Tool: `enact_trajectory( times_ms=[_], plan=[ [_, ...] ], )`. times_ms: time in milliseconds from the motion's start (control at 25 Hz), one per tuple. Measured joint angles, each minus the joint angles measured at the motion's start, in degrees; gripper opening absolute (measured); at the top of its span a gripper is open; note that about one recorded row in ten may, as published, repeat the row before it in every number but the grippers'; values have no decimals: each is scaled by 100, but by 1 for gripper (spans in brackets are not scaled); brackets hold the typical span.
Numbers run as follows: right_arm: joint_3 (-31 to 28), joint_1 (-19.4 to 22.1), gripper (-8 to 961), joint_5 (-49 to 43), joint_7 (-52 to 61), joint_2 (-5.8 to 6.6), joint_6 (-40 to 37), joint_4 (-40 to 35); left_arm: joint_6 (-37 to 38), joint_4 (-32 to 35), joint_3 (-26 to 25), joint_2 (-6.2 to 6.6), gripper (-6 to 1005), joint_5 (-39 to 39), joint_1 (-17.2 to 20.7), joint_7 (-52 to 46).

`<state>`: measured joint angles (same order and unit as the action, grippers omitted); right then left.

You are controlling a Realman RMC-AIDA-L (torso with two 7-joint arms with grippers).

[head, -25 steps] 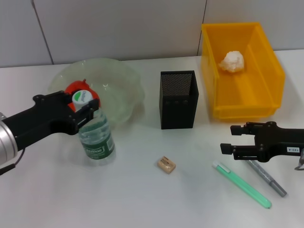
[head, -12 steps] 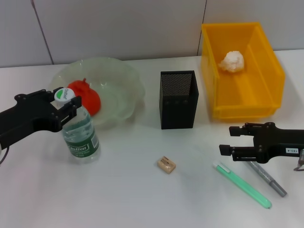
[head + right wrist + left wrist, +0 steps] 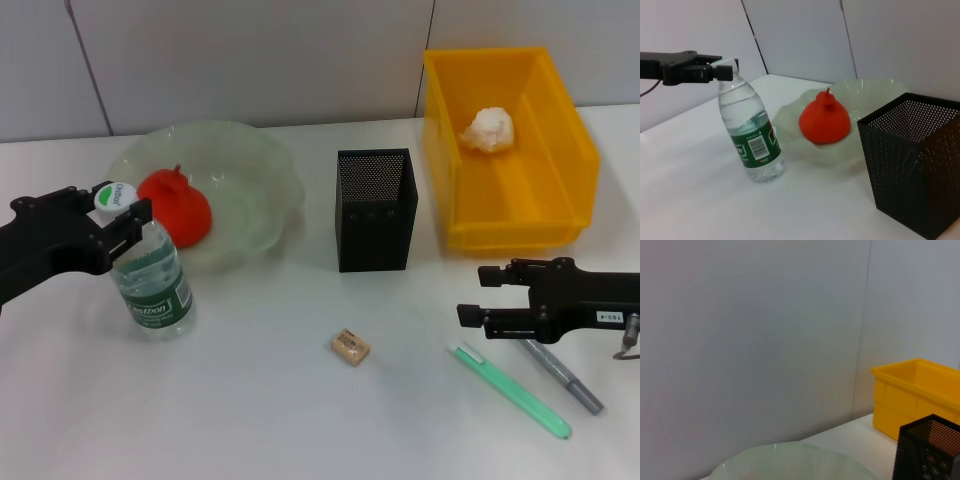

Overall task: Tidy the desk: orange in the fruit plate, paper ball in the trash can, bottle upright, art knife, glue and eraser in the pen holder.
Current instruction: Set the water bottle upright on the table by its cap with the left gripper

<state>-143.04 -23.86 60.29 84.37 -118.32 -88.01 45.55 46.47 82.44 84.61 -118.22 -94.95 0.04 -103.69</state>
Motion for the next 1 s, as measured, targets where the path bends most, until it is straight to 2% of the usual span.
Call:
enact_trajectory(
  times_ms=[920,1000],
  plan=[
    [-10,-57,752,-24,7,2,14,-5,41,-173,-132,-7,596,-39,-106,-28],
    [-8,-58,753,-24,6,2,14,-8,48,-160,-149,-7,652,-37,-102,-23]
  ],
)
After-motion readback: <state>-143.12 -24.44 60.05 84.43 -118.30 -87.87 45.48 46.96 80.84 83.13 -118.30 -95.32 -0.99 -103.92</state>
